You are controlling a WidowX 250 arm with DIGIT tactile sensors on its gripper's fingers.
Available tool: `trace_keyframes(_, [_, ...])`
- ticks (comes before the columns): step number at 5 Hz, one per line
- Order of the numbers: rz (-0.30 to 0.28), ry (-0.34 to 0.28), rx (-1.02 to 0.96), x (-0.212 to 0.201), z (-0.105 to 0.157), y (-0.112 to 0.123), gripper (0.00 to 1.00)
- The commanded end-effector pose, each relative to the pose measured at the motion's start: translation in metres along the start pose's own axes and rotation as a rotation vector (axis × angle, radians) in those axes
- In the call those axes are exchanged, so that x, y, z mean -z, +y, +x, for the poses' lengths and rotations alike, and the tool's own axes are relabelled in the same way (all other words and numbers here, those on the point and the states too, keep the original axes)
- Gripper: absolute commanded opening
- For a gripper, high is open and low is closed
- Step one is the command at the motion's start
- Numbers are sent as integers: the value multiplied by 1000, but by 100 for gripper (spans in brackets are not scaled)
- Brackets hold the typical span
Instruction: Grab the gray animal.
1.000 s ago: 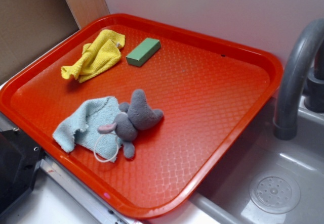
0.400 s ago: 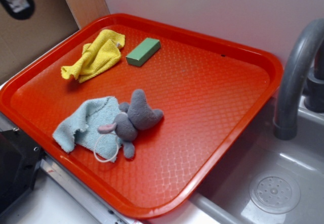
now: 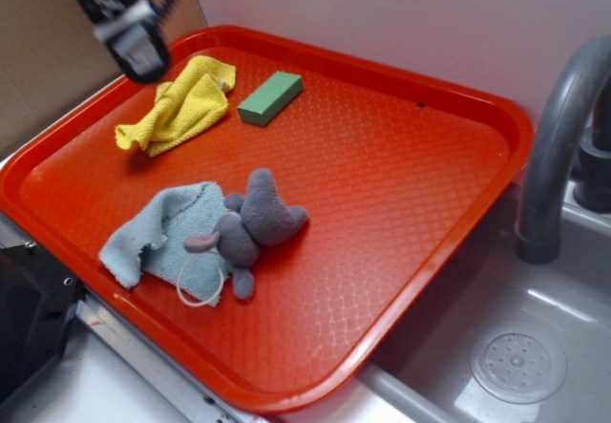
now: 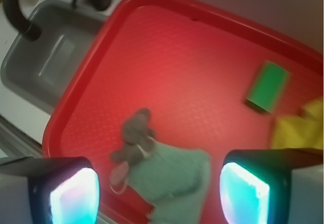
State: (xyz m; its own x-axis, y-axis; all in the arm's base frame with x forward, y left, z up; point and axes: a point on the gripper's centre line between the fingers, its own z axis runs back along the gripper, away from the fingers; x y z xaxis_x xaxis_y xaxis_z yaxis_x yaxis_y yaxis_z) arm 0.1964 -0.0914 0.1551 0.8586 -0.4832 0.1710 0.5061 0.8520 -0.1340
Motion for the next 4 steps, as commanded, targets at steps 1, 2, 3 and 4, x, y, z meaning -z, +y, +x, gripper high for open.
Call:
trace_keyframes(1, [-56, 75, 103, 46, 11, -16, 100])
trace_keyframes(2, [-45, 125, 121, 70, 11, -18, 100])
trace_keyframes(3, [-31, 178, 175, 92, 7, -27, 100])
trace_keyframes(4, [4, 241, 184, 114, -1, -32, 100])
